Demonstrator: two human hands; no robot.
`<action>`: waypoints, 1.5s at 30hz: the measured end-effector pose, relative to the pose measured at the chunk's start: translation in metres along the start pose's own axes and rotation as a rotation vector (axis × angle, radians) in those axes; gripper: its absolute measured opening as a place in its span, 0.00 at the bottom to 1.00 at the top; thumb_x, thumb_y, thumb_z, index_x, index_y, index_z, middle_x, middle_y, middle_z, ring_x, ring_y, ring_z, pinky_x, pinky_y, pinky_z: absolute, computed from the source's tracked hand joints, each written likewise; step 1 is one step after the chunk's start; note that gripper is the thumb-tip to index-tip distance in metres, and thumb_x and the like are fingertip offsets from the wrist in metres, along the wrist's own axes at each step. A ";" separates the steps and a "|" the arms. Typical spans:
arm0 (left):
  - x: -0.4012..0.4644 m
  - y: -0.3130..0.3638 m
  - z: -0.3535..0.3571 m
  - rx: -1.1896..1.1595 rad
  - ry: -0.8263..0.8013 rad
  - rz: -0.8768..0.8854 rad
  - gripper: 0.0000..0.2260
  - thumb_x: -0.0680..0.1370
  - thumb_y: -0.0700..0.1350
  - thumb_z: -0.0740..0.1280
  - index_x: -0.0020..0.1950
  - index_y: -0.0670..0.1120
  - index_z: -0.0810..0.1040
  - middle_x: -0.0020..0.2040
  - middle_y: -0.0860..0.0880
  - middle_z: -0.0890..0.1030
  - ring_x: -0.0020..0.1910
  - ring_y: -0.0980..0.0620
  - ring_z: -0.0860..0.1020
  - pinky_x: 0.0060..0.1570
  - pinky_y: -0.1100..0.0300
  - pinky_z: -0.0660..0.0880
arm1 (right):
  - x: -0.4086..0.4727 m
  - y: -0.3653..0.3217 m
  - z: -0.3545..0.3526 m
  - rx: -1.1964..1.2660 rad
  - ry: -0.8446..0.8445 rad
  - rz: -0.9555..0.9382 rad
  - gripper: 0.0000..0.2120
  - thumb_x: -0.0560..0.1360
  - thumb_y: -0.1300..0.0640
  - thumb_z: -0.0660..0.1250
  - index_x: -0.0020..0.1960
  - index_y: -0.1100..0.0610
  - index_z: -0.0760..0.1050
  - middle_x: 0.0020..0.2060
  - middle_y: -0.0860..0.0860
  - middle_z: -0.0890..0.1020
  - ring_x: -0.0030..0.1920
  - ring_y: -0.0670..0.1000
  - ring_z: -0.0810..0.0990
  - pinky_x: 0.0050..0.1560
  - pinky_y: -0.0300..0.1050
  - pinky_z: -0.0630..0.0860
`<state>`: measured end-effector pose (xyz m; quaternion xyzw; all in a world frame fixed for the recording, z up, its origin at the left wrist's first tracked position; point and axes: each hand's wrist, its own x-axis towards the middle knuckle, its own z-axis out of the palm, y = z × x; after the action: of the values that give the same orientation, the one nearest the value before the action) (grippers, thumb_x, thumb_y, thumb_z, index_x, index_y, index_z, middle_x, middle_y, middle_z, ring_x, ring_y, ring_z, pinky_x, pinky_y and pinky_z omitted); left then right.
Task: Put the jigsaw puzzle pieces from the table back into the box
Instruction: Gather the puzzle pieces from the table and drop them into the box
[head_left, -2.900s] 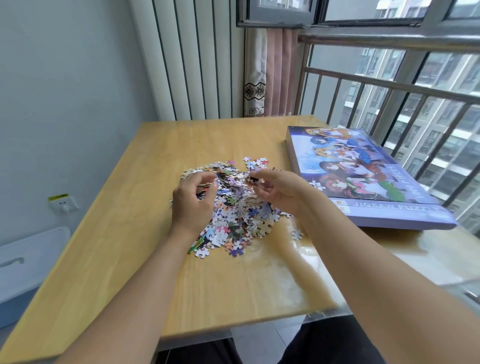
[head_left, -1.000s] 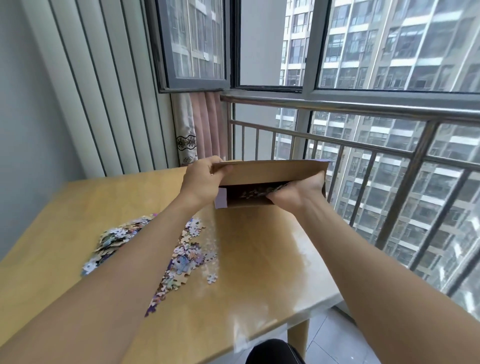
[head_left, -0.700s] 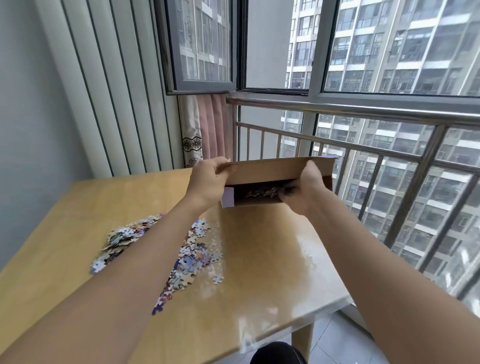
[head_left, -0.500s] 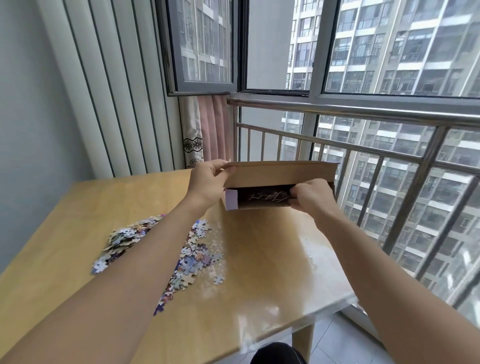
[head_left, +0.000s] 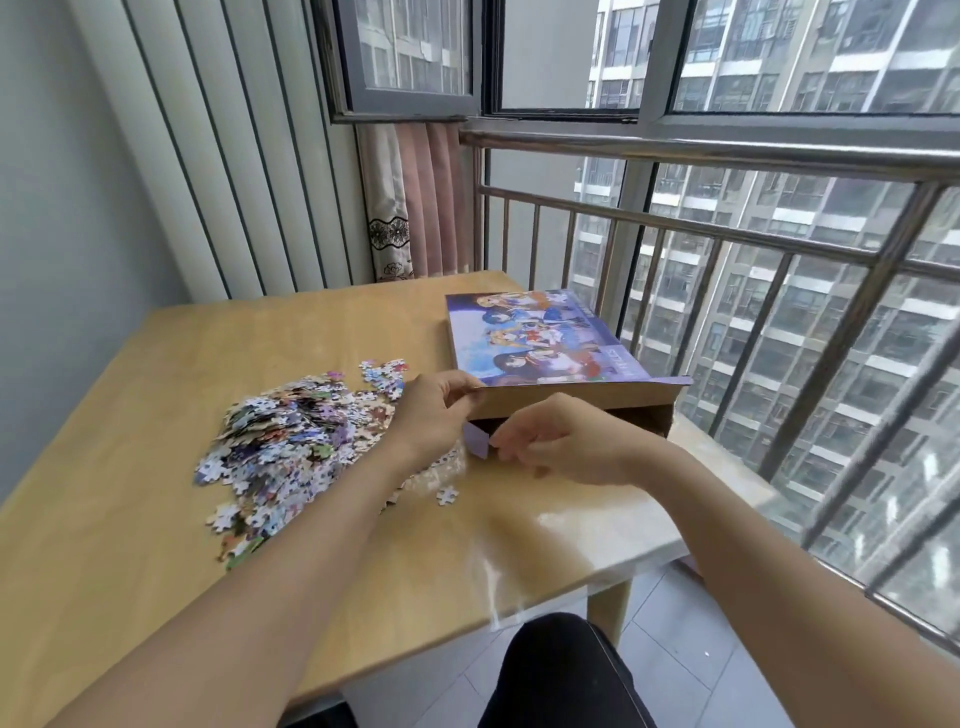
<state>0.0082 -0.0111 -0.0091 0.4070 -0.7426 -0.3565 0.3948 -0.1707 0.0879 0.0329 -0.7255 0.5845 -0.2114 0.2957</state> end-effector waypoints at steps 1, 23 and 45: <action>-0.004 -0.003 -0.001 -0.009 -0.023 -0.004 0.05 0.79 0.41 0.70 0.51 0.44 0.85 0.46 0.49 0.87 0.49 0.49 0.85 0.55 0.48 0.80 | -0.001 -0.002 0.000 -0.029 -0.005 -0.004 0.12 0.77 0.64 0.65 0.56 0.56 0.84 0.47 0.52 0.86 0.47 0.58 0.83 0.49 0.52 0.81; -0.085 -0.072 -0.118 0.498 0.408 0.067 0.16 0.77 0.54 0.69 0.60 0.49 0.82 0.60 0.52 0.82 0.62 0.52 0.76 0.63 0.60 0.68 | 0.056 -0.060 0.145 -0.156 0.344 0.052 0.29 0.78 0.43 0.65 0.71 0.60 0.65 0.69 0.58 0.69 0.72 0.60 0.65 0.68 0.51 0.65; -0.111 -0.095 -0.129 0.343 0.436 -0.130 0.13 0.83 0.48 0.63 0.66 0.48 0.79 0.65 0.51 0.77 0.60 0.61 0.69 0.53 0.78 0.60 | 0.104 -0.073 0.150 0.036 0.170 0.151 0.42 0.60 0.47 0.85 0.70 0.54 0.74 0.67 0.51 0.77 0.60 0.50 0.75 0.50 0.42 0.72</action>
<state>0.1920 0.0215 -0.0666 0.5816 -0.6619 -0.1544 0.4470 0.0030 0.0242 -0.0322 -0.6533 0.6566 -0.2596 0.2733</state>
